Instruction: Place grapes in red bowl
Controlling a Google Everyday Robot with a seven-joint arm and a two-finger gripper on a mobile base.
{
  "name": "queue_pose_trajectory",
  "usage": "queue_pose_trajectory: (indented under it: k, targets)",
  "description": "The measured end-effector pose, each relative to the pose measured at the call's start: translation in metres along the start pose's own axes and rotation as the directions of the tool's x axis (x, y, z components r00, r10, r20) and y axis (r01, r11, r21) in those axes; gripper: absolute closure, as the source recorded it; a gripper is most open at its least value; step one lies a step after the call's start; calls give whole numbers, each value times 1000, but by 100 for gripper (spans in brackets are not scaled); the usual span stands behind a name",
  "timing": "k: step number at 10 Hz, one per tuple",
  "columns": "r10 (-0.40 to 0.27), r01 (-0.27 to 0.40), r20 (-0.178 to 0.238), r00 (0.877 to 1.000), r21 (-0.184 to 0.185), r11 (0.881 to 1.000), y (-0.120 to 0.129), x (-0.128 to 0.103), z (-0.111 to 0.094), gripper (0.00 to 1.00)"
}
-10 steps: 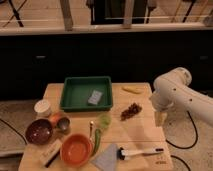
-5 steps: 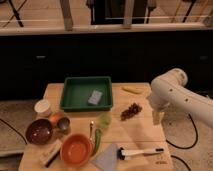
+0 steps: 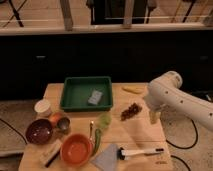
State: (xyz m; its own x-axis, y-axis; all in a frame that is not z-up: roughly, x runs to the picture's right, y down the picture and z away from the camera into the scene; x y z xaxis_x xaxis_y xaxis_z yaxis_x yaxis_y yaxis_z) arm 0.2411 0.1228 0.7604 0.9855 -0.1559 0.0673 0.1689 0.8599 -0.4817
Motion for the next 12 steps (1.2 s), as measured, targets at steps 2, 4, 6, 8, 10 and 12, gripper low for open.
queue_pose_trajectory:
  k: [2, 4, 6, 8, 10, 12]
  targets:
    - [-19, 19, 8, 1000, 5, 1000, 0, -5, 8, 20]
    - [-44, 44, 15, 999, 10, 999, 0, -8, 14, 20]
    - [-78, 77, 25, 997, 15, 997, -1, -13, 22, 20]
    - [-100, 100, 35, 994, 18, 995, 0, -18, 30, 20]
    - [-117, 116, 47, 992, 21, 993, 2, -20, 36, 20]
    - [-140, 138, 62, 988, 25, 990, 0, -23, 43, 20]
